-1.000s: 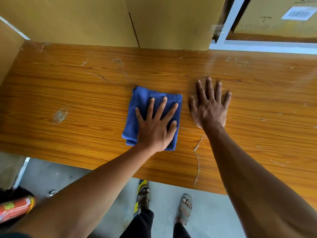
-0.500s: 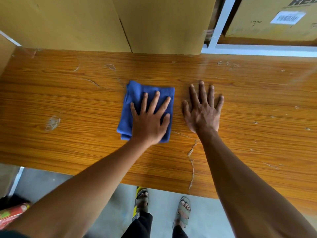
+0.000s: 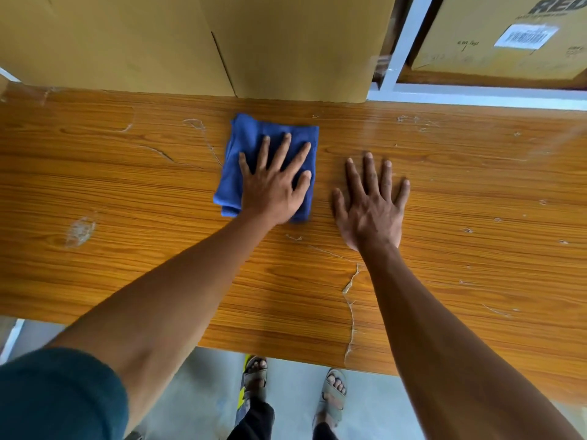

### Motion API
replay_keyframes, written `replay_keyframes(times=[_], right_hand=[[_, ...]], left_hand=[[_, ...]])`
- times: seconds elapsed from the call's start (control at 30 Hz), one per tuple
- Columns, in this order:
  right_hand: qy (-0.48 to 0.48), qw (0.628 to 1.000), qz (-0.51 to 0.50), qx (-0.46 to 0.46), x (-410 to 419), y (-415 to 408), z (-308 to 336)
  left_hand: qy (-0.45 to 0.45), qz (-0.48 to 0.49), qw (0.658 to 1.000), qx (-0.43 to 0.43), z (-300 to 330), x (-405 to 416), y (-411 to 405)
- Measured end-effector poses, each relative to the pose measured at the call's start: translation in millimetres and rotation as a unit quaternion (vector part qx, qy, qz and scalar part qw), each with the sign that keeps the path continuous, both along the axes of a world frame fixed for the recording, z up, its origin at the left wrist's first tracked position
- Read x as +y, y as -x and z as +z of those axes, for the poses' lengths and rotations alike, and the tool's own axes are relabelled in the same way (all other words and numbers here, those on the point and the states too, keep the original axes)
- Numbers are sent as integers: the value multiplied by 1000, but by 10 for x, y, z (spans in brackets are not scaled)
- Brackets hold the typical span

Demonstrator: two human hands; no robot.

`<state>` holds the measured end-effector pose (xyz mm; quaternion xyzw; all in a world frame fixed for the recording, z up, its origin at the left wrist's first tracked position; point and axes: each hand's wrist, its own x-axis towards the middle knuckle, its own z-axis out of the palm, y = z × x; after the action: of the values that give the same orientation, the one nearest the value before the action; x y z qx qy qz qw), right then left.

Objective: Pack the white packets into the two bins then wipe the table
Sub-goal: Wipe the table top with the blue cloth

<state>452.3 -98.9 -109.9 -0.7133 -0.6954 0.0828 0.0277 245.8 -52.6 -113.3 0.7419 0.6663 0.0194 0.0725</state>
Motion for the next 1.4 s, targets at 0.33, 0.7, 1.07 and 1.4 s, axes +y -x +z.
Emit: replay_keyframes(times=[0.33,0.7,1.07,1.4], right_hand=[[1,1000,-1,2,14,5,3],[-1,1000,0,3,-8,-14,5],[-2,1000,-2,-4,27,-16,-33],[4,1000,-2,2,24,1,-12]], left_hand=[[-12,-11,1000,1,15,16,154],[-32,-13,999,2,-1,62,175],[8,85,996,-17,48,823,279],[-28,39,999,-9,-34,38,287]])
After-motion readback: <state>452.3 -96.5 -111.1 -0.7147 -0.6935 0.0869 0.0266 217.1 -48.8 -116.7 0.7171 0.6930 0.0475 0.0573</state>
